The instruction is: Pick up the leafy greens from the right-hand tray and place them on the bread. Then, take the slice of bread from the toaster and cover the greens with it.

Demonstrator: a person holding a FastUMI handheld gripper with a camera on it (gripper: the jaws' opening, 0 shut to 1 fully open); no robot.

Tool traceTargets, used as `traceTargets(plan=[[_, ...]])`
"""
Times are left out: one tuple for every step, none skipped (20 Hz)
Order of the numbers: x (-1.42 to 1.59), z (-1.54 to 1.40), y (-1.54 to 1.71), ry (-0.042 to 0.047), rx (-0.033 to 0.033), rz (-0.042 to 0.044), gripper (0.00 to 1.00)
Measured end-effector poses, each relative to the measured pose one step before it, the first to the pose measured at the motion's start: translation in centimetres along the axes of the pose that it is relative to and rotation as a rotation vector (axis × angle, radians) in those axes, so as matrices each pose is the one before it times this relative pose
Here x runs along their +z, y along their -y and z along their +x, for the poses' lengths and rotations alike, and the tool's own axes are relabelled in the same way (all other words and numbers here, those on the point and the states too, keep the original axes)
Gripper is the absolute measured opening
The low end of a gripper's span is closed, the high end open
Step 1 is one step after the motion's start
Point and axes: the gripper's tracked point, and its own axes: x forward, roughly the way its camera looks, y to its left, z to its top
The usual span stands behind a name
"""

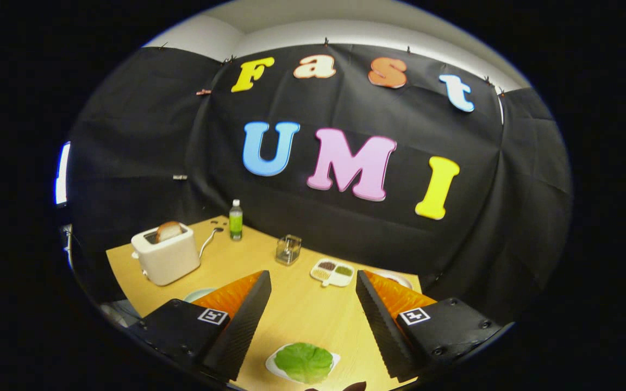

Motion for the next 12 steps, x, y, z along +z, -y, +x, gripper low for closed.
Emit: traceTargets(plan=[[-2.325,0.187,0.088,-0.06708,0.0127,0.01169,0.98],[-2.353,0.31,0.083,-0.06566,0.0127,0.008,0.98],[-2.665,0.552,0.002,-0.07778,0.01415,0.00474,0.98],[-2.501,0.519,0.0,-0.0681,0.01279,-0.00239,0.98],[-2.292,0.628,-0.126,-0.06,0.01507,-0.01073,0.98],[-2.17,1.001,-0.213,-0.05643,0.01384,-0.01783,0.98],[-1.788,0.816,-0.189,-0.0504,0.01576,-0.01772,0.98],[-1.589,0.93,-0.303,-0.04609,0.01533,-0.01252,0.97],[-1.305,0.947,-0.357,-0.03685,0.01516,-0.00394,0.96],[-1.041,0.878,-0.075,-0.02886,0.01051,0.00334,0.94],[-0.917,0.949,0.114,-0.02687,0.00515,0.01018,0.92],[-0.665,1.191,0.036,-0.02228,0.00795,0.01371,0.92]])
